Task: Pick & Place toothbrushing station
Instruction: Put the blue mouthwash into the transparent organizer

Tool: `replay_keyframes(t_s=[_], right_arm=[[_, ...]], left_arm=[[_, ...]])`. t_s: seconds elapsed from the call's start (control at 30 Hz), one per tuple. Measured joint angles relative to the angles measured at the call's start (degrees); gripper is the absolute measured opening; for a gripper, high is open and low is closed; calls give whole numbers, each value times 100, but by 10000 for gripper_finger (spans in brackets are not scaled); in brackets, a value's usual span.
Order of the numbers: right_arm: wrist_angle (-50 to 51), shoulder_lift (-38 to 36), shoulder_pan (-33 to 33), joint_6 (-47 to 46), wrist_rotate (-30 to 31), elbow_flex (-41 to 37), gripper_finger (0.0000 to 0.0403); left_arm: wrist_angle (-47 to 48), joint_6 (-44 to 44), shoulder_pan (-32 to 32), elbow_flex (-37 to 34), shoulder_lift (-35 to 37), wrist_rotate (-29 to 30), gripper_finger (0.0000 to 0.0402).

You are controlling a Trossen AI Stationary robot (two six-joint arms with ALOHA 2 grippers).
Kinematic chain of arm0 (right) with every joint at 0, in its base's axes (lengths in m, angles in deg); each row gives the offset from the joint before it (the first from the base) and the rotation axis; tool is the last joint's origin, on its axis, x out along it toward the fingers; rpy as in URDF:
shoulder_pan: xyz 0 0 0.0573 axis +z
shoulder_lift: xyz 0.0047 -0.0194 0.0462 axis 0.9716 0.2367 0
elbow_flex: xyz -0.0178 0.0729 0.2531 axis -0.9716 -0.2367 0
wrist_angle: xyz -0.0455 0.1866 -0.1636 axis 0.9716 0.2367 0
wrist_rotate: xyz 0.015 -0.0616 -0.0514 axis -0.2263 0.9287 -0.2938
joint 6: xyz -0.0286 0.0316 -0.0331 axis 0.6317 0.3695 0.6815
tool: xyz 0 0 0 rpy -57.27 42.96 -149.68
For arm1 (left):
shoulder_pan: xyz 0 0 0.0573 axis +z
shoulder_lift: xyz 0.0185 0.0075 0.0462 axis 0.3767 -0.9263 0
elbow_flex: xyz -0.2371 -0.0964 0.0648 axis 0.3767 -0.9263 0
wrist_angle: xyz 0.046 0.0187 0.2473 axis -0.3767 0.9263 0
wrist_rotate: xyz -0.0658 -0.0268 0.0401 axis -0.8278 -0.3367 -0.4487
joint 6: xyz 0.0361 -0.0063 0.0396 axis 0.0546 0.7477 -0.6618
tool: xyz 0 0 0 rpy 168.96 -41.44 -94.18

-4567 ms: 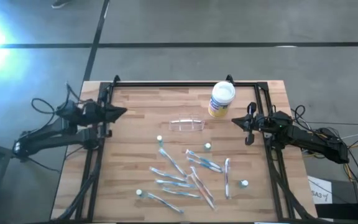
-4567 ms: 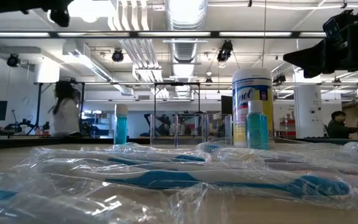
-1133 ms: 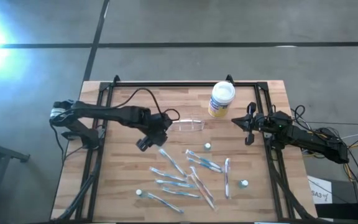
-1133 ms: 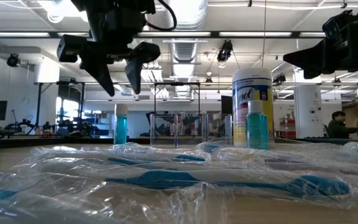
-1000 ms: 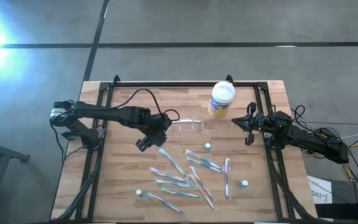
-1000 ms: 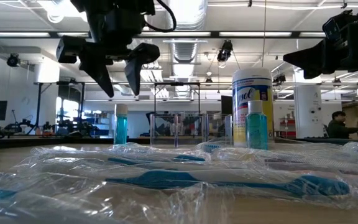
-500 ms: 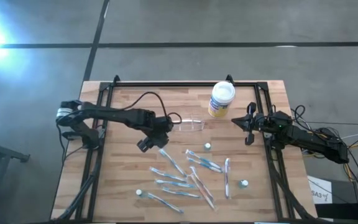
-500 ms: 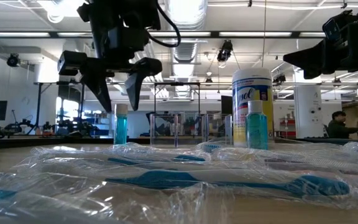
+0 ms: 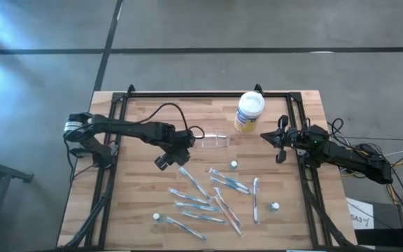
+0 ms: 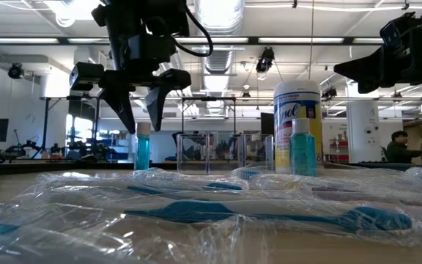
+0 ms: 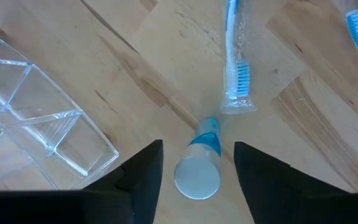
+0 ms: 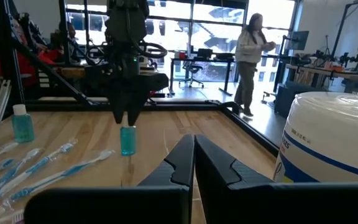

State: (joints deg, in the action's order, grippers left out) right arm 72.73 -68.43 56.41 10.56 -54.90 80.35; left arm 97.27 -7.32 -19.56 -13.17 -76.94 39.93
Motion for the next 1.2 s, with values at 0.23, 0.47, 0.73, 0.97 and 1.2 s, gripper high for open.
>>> replay_keyframes(t_s=[0.23,0.47,0.73,0.97,1.2], right_arm=[[0,0,0,0,0,0,8],[0,4,0,0,0,0,8],[-2,4,0,2,0,0,8],[-4,4,0,4,0,0,8],[-11,4,-4,17,4,0,8]], left_arm=[[7,5,0,-12,0,-2,149],[11,38,0,-63,3,-19,97],[33,554,-2,-20,10,-58,97],[48,1336,-2,246,324,-133,97],[-57,2041,1,231,1112,-138,99]])
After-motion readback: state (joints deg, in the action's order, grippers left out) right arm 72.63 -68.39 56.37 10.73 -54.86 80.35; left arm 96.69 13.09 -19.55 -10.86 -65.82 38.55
